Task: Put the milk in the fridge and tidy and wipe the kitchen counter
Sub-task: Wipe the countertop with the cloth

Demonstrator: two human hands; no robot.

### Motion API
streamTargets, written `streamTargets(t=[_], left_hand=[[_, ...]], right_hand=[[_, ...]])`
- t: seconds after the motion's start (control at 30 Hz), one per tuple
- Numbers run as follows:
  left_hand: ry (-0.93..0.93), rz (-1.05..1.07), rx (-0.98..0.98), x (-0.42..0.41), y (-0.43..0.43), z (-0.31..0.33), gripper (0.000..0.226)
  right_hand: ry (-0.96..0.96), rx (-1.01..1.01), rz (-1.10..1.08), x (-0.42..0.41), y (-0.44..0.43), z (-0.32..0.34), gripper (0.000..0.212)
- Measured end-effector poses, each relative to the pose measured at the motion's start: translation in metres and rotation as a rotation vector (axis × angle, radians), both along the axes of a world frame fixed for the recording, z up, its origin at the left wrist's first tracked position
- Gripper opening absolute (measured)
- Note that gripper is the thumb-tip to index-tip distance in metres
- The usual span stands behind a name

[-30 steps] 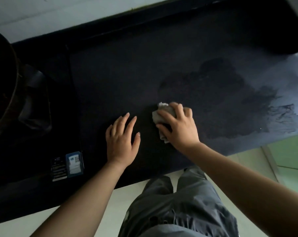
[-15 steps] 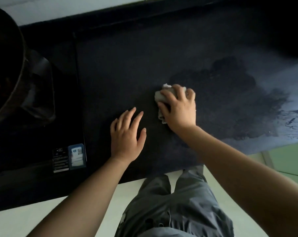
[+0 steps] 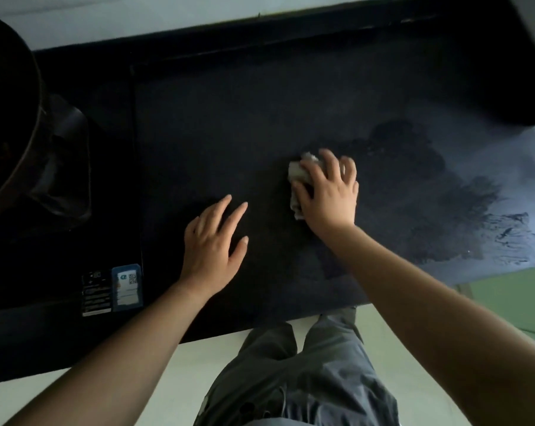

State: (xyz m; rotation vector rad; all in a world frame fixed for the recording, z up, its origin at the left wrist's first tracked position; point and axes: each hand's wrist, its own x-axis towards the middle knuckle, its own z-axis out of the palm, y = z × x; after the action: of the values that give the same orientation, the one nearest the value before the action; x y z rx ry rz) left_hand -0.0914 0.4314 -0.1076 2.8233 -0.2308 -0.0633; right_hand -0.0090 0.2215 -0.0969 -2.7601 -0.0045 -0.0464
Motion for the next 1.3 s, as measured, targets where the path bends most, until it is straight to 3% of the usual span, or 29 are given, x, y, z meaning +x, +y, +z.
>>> streamTargets(t=[0.17,0.43,0.57,0.77,0.97,1.13,1.3], left_hand=[[0.056,0.097,0.085,0.005,0.019,0.002,0.059],[0.099,0.065,0.073,-0.008,0.017,0.007,0.055],[0.125,0.050,0.049,-0.041,0.004,0.013,0.054],[0.205,0.112,0.075,-0.080,-0.014,0.012,0.056],[0.198,0.099,0.117,-0.082,-0.011,0.010,0.056],[0.185,0.105,0.094,-0.083,-0.013,0.006,0.056],[0.176,0.084,0.102,-0.081,-0.011,0.011,0.056]], right_hand=[[0.052,0.017,0.016,0.028,0.043,0.005,0.043],[-0.013,0.027,0.330,-0.096,0.029,0.001,0.037],[-0.059,-0.003,0.244,-0.104,-0.017,0.003,0.037],[-0.025,0.028,-0.113,-0.066,-0.022,0.006,0.036],[-0.008,0.007,0.152,-0.090,0.027,0.006,0.036],[-0.047,0.006,0.277,-0.129,0.006,0.000,0.036],[-0.018,-0.023,0.147,-0.117,-0.042,0.002,0.038]])
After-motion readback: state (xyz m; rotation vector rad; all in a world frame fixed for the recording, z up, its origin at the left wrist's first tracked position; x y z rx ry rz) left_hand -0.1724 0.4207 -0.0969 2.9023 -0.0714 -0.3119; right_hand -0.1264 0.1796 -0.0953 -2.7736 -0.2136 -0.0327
